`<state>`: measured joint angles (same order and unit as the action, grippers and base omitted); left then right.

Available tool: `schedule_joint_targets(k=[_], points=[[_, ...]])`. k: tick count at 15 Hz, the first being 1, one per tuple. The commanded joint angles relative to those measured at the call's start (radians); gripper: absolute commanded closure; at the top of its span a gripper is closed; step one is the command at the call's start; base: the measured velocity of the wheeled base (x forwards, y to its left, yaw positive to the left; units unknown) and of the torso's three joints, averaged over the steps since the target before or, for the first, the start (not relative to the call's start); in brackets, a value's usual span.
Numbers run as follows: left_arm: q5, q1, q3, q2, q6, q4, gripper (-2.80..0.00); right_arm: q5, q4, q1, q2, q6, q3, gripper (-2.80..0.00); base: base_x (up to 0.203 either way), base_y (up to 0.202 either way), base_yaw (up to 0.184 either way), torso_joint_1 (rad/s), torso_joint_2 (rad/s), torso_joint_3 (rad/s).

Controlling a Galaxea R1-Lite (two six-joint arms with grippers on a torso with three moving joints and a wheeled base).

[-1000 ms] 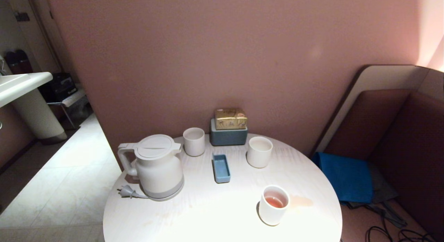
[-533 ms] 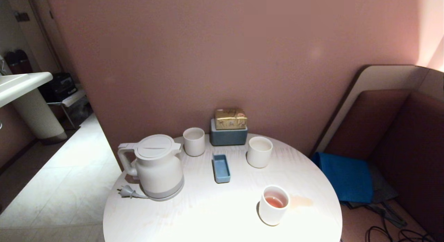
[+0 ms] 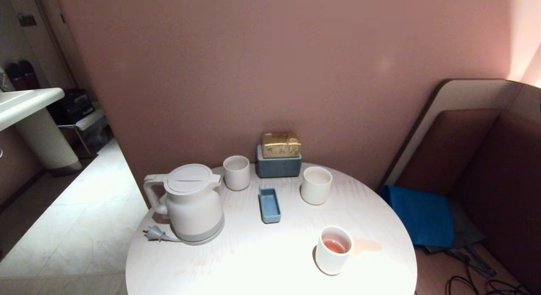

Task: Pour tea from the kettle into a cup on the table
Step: Pick up the kettle

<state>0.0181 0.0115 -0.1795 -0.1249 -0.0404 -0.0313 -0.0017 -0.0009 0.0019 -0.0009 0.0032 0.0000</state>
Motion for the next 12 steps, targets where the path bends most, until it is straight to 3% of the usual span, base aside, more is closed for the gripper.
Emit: schedule_joint_targets(k=[1,5,9,11,12], points=[[0.010,0.005,-0.128,-0.208,0.001,0.025,0.00,0.000,0.000,0.000,0.001,0.000,0.000,0.00,0.000,0.000,0.000,0.000,0.00,0.000],[0.022,0.008,-0.283,-0.468,0.002,0.149,0.00,0.000,0.000,0.001,0.001,0.000,0.000,0.00,0.000,0.000,0.000,0.000,0.00,0.000],[0.023,0.008,-0.355,-0.840,0.002,0.232,0.00,0.000,-0.001,0.001,0.001,0.000,0.000,0.00,0.000,0.000,0.000,0.000,0.00,0.000],[0.022,0.009,-0.333,-1.060,0.002,0.402,0.00,0.000,0.001,0.000,0.001,0.000,0.000,0.00,0.000,0.000,0.000,0.000,0.00,0.000],[0.023,0.015,-0.289,-1.159,0.001,0.540,0.00,0.000,0.000,0.000,0.001,0.000,0.000,0.00,0.000,0.000,0.000,0.000,0.00,0.000]])
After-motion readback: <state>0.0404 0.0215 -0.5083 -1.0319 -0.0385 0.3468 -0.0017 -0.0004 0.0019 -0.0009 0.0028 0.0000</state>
